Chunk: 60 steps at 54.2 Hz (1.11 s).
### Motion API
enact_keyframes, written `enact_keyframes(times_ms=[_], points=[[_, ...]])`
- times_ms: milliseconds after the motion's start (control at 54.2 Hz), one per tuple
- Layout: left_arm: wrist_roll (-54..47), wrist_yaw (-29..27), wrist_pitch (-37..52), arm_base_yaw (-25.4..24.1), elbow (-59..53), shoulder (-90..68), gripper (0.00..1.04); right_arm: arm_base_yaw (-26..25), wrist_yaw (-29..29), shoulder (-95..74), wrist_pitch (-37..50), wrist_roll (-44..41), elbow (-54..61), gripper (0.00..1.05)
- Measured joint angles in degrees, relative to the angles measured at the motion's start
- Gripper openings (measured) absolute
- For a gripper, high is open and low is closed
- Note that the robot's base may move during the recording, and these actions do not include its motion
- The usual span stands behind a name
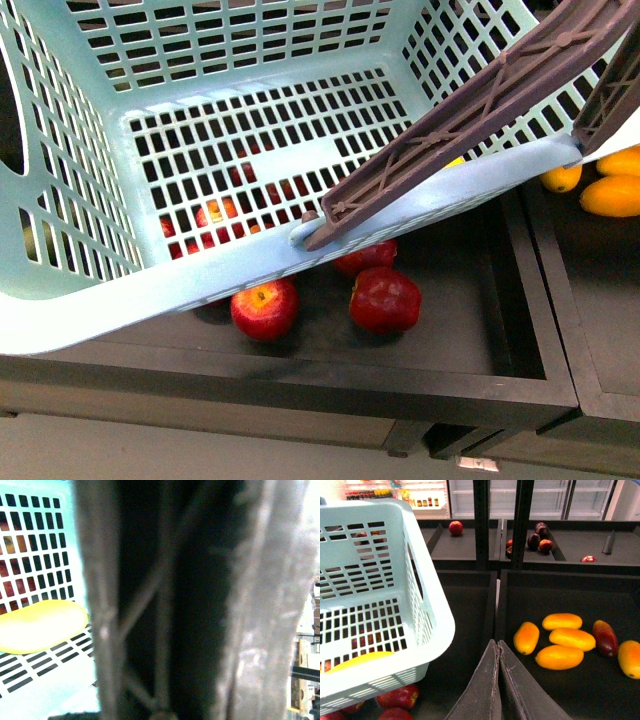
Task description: Pick mango and avocado into basket
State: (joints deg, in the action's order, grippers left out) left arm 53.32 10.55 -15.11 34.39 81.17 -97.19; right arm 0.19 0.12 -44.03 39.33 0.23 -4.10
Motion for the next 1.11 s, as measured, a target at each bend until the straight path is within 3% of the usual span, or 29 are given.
enact_keyframes(times_ms=[37, 332, 572, 1107], points=[[0.0, -0.02, 0.0, 0.0, 0.0, 0.0, 0.13, 0.0, 0.0, 1.62, -1.16, -0.09, 0.44, 0.04], [-0.02, -0.04, 0.0, 0.0, 0.0, 0.0, 0.13, 0.0, 0.0, 2.8, -1.49, -0.07, 0.85, 0.61], [0.02, 0.0, 0.0, 0.0, 0.0, 0.0, 0.13, 0.0, 0.0, 2.82, -1.49, -0.04, 0.85, 0.97], [0.24, 0.59, 0.0, 0.76, 0.02, 0.0, 0.13, -0.17, 0.04, 2.91, -1.51, -0.07, 0.9, 0.96]])
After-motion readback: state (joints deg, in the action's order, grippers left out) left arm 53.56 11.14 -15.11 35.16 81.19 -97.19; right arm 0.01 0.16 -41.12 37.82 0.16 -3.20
